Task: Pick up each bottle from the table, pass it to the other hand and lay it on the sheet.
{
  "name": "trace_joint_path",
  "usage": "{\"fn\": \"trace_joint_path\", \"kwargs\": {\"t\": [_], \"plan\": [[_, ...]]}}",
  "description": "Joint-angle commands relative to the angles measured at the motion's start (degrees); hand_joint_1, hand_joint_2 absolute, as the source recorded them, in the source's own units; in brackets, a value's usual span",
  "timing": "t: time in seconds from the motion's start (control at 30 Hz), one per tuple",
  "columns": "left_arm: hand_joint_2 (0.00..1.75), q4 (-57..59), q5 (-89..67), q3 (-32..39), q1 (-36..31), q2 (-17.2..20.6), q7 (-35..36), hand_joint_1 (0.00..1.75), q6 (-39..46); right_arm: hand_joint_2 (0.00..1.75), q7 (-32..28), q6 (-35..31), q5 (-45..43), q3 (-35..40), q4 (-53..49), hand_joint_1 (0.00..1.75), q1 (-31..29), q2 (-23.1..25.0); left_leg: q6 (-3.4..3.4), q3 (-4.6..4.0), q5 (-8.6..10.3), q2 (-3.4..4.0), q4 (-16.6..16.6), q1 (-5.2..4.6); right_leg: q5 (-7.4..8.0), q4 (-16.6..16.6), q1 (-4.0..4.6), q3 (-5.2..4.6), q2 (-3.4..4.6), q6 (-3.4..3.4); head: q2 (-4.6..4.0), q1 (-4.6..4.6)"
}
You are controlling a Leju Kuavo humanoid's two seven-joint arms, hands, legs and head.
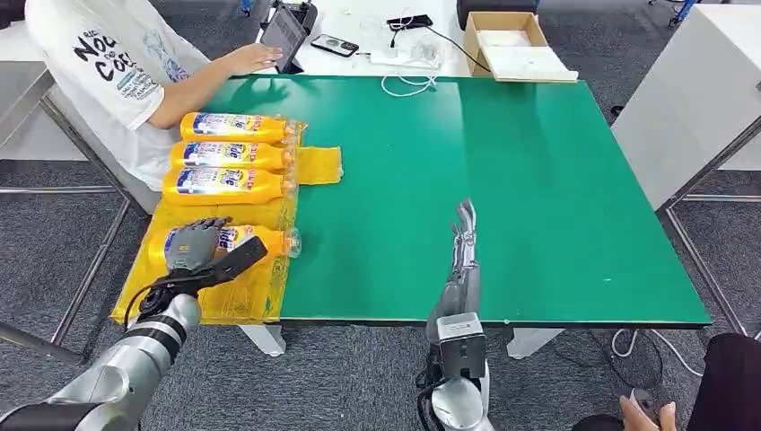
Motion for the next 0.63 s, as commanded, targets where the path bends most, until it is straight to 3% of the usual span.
{"fn": "trace_joint_path", "kwargs": {"t": [0.03,0.13,0.2,0.43,0.63], "plan": [[0.00,4.82,12.09,12.27,-1.26,-3.59,-2.80,0.00,-15.42,0.00,1.49,1.57,0.54,-1.24,9.12,0.00,-3.46,-0.16,0.11,0.37,0.00,0.01,-0.13,-0.03,-0.01,-0.15,0.00,0.37,-0.06,-0.11,0.00,0.00],[0.00,4.75,15.58,13.44,-1.03,-3.55,-3.95,0.00,-19.32,0.00,1.39,1.75,0.62,-1.65,9.93,0.00,-3.81,-0.08,0.07,0.61,-0.01,-0.42,-0.07,-0.03,-0.20,-0.08,-0.03,0.36,-0.39,-0.03,0.00,0.00],[0.00,4.44,15.85,13.16,-0.90,-3.59,-4.42,0.00,-19.15,0.00,1.39,1.80,0.61,-1.76,9.96,0.00,-3.83,-0.08,0.06,0.74,-0.02,-0.32,-0.17,-0.03,-0.26,-0.17,-0.02,0.23,-0.32,-0.27,0.00,0.04],[0.00,4.29,15.43,12.31,-1.00,-3.76,-4.42,0.00,-18.25,0.00,1.38,1.85,0.63,-1.83,9.77,0.00,-3.76,-0.12,0.06,0.94,-0.04,-0.32,-0.21,-0.07,-0.20,-0.19,0.00,1.00,-0.34,-0.15,0.00,0.00],[0.00,4.60,19.21,12.63,-0.67,-3.90,-5.16,0.00,-21.11,0.00,1.61,1.92,1.26,-2.00,10.52,0.00,-4.00,-0.35,0.09,0.93,-0.01,-0.28,-0.18,-0.07,-0.16,-0.17,0.00,1.00,-0.30,-0.14,0.00,0.00]]}}
